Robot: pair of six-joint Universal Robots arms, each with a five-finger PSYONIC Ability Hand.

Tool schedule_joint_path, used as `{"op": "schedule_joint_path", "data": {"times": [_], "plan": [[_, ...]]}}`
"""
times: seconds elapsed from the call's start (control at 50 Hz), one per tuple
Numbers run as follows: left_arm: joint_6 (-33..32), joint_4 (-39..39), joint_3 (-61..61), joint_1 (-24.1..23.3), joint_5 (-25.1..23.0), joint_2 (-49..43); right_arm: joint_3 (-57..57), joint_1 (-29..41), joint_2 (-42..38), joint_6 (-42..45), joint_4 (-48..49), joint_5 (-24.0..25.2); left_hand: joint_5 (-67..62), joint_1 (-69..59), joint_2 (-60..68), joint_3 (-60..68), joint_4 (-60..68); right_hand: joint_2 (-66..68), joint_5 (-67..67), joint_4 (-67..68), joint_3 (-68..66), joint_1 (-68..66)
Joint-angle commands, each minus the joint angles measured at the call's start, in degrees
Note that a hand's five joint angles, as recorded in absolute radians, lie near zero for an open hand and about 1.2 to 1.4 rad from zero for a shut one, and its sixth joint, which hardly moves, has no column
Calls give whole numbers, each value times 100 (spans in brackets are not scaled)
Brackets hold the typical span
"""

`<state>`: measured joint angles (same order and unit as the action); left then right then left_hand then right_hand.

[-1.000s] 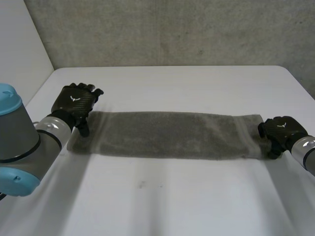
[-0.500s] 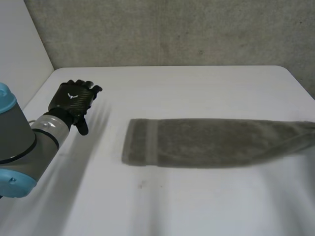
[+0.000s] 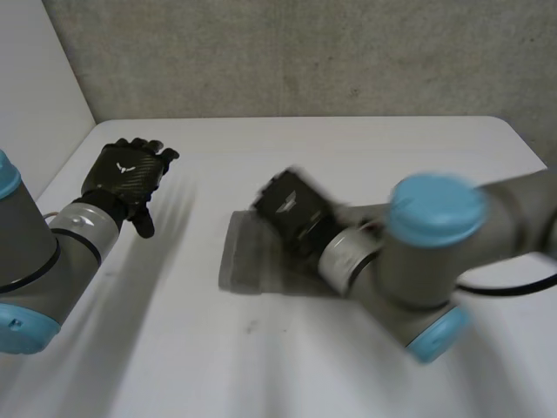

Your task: Fold the towel.

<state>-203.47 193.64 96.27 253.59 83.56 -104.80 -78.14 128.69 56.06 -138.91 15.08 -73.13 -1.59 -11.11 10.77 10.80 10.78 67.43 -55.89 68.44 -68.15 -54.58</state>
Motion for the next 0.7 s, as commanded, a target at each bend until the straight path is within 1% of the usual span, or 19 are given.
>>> {"op": "schedule_joint_path", "data": {"times": [0.02, 0.06, 0.08, 0.1, 0.12, 0.14, 0.16, 0.2, 0.24, 0.26, 0.3, 0.34, 0.36, 0.4, 0.52, 0.56, 0.58, 0.62, 0.7], "plan": [[-9, 156, 23, -2, 2, -85, 203, 806, -990, 163, 109, 54, -14, -61, 96, 93, 95, 1257, -1411, 1156, -1185, -2542], [-9, 174, 32, -11, 2, -111, 229, 815, -1052, 180, 109, -7, -14, -61, 96, 93, 95, 1257, -1411, 1156, -1185, -2542], [-9, 183, 32, -28, 11, -137, 255, 815, -1053, 172, 101, -60, -30, -78, 112, 110, 111, -902, 748, -1003, 974, -383], [-9, 183, 32, -28, 11, -138, 256, 815, -1053, 172, 101, -61, -30, -78, 113, 110, 112, -923, 770, -1024, 996, -361], [0, 183, 23, -55, 11, -155, 247, 798, -992, 137, 92, -130, -14, -62, 96, 93, 95, -3788, 3635, -3889, 3860, 2503], [0, 183, 23, -55, 11, -155, 247, 798, -991, 136, 92, -131, -14, -61, 96, 93, 95, -3816, 3663, -3917, 3889, 2532], [0, 183, 15, -72, 20, -164, 238, 745, -878, 93, 66, -235, -30, -78, 112, 110, 111, -5743, 5589, -5844, 5815, 4458], [0, 192, 15, -99, 20, -164, 203, 701, -657, 22, 30, -377, -30, -78, 113, 110, 112, -5743, 5589, -5844, 5815, 4458], [26, 201, -12, -230, 11, -155, 54, 500, -124, -266, -13, -648, -30, -78, 113, 110, 112, -5743, 5589, -5844, 5815, 4458], [26, 201, -12, -231, 11, -155, 53, 499, -121, -268, -14, -650, -30, -78, 113, 110, 112, -5743, 5589, -5844, 5815, 4458], [70, 210, -56, -371, 11, -155, -191, 44, 377, -749, -92, -729, -47, -95, 129, 127, 128, -5743, 5589, -5844, 5815, 4458], [219, 262, -126, -634, 11, -155, -323, -184, 606, -995, -136, -729, -64, -112, 146, 143, 145, -5743, 5589, -5844, 5815, 4458], [220, 262, -126, -635, 11, -155, -324, -187, 608, -997, -137, -729, -64, -112, 146, 143, 145, -5743, 5589, -5844, 5815, 4458], [421, 367, -231, -845, 20, -155, -604, -563, 985, -1409, -303, -720, -97, -145, 180, 177, 179, -5743, 5589, -5844, 5815, 4458], [835, 438, -425, -1171, 11, -375, -1133, -1215, 1180, -1683, -620, -658, -114, -162, 197, 194, 196, -5743, 5589, -5844, 5815, 4458], [1062, 429, -661, -1512, 20, -664, -1518, -1547, 1197, -1657, -690, -527, -131, -179, 213, 211, 213, -5743, 5589, -5844, 5815, 4458], [1063, 429, -662, -1514, 20, -665, -1520, -1549, 1197, -1657, -690, -526, -131, -179, 213, 211, 213, -5743, 5589, -5844, 5815, 4458], [1177, 394, -855, -1811, 20, -954, -1861, -1811, 1188, -1639, -682, -404, -115, -162, 197, 194, 196, -5743, 5589, -5844, 5815, 4458], [1195, 368, -1013, -1996, 11, -1270, -2134, -2040, 1188, -1630, -647, -316, -131, -179, 213, 211, 212, -5743, 5589, -5844, 5815, 4458]]}}
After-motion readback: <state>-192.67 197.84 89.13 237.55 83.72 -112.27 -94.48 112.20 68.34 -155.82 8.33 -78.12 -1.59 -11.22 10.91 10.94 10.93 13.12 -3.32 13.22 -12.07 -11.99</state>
